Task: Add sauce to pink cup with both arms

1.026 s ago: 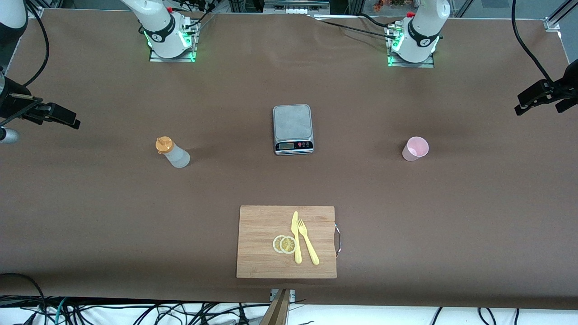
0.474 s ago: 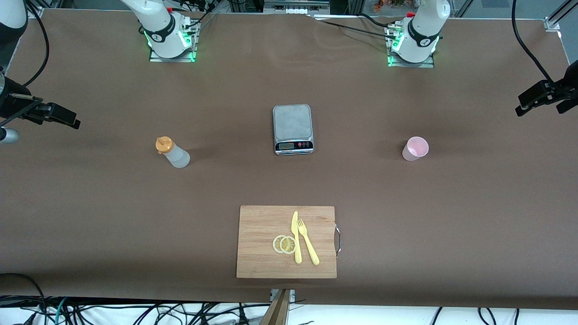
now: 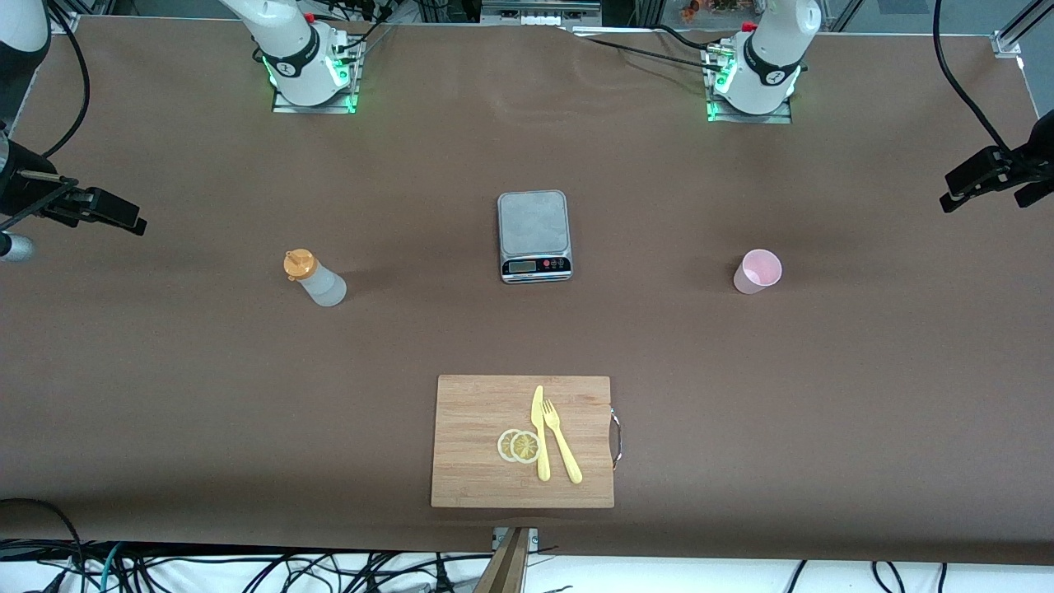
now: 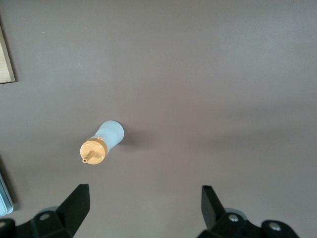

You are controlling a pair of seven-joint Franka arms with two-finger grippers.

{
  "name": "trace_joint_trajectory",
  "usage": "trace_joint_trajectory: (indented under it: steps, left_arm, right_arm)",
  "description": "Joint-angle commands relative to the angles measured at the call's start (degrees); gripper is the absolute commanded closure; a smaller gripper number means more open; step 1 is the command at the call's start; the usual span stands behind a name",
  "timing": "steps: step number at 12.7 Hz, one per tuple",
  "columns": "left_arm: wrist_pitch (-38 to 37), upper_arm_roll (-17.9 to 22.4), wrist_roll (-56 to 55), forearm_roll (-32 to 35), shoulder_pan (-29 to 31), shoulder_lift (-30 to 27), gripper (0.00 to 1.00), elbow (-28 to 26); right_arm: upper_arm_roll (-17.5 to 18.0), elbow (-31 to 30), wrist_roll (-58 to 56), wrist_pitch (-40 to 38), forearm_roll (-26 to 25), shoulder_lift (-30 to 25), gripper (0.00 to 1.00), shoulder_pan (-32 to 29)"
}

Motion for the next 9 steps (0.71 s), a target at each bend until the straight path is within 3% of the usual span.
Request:
trace_joint_trajectory:
  steps: [1,6,9]
  left_arm:
    - [1.92,-0.21,0.21,1.06,0.05,0.35,0.00,-1.90]
    - [17.72,-0.13,1.00,1.06,0.14,3.16,0.00,-15.77]
    - [24.48,-0.13,1.09,1.06,0.58,5.36,0.00,-20.88]
  right_arm:
    - [0.06,0.53,-0.13,-0.95,0.69,-0.32,0.00,-0.38]
    - [0.06,0.53,-0.13,-0.95,0.69,-0.32,0.00,-0.38]
    - [0.06,0.53,-0.13,-0.95,0.61,-0.32,0.00,-0.38]
